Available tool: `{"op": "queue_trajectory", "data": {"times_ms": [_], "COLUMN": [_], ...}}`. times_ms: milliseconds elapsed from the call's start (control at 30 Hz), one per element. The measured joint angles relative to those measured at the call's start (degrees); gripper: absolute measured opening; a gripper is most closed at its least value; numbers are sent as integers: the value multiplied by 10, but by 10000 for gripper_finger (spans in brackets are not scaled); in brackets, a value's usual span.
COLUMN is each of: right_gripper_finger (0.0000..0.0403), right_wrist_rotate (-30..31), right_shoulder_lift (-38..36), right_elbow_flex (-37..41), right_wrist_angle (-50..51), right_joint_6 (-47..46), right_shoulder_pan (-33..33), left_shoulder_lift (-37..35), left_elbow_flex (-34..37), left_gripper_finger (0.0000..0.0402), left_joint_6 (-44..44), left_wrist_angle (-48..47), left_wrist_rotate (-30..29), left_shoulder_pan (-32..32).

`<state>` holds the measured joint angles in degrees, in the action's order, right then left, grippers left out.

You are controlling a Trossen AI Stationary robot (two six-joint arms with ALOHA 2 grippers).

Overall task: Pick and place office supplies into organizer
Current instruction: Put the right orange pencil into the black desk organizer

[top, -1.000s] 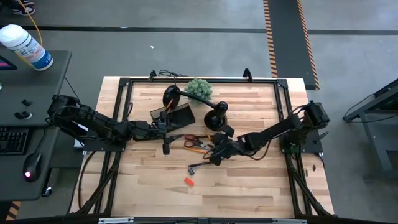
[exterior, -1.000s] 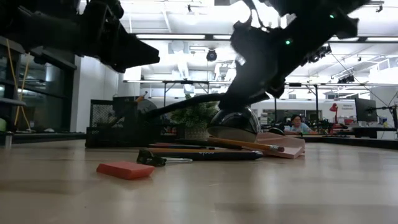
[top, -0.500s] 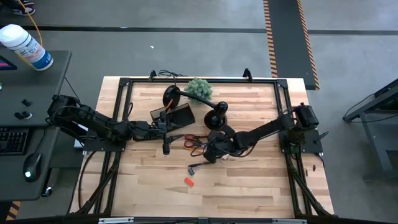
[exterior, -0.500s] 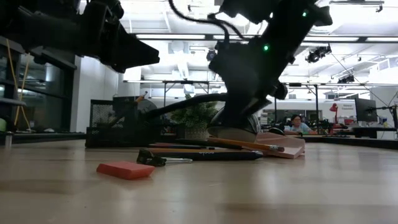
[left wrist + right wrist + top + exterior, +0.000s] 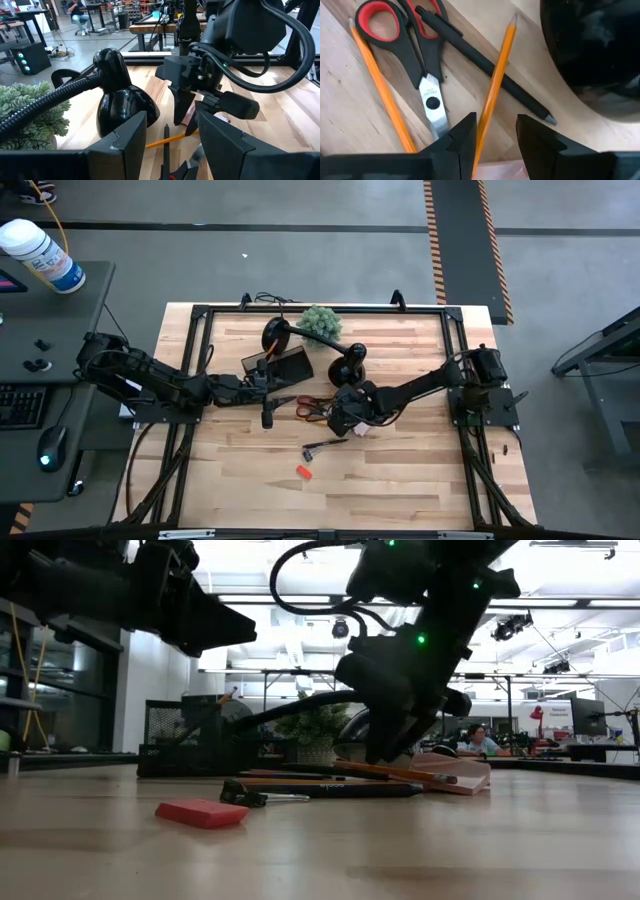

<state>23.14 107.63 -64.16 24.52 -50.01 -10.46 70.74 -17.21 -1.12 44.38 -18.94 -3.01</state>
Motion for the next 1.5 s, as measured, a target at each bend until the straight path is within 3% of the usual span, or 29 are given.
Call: {"op": "queue_trajectory", "data": {"times_ms": [1033, 1500], "right_gripper_finger": [128, 76], "right_wrist_rotate": [-63, -73], "right_shoulder_lift": [4, 4], "right_elbow_flex": [0, 20], "right_wrist_angle": [-6, -30], "right_joint_6": [-15, -10], "right_shoulder_pan": [15, 15], "left_shoulder_lift": [0, 0], "left_elbow_flex": [0, 0], "left_gripper_finger": [168, 168], "left_joint_6": [1, 1], "left_wrist_angle": [5, 5], "left_wrist_rotate": [0, 0], "left_shoulder_pan": [0, 0]}}
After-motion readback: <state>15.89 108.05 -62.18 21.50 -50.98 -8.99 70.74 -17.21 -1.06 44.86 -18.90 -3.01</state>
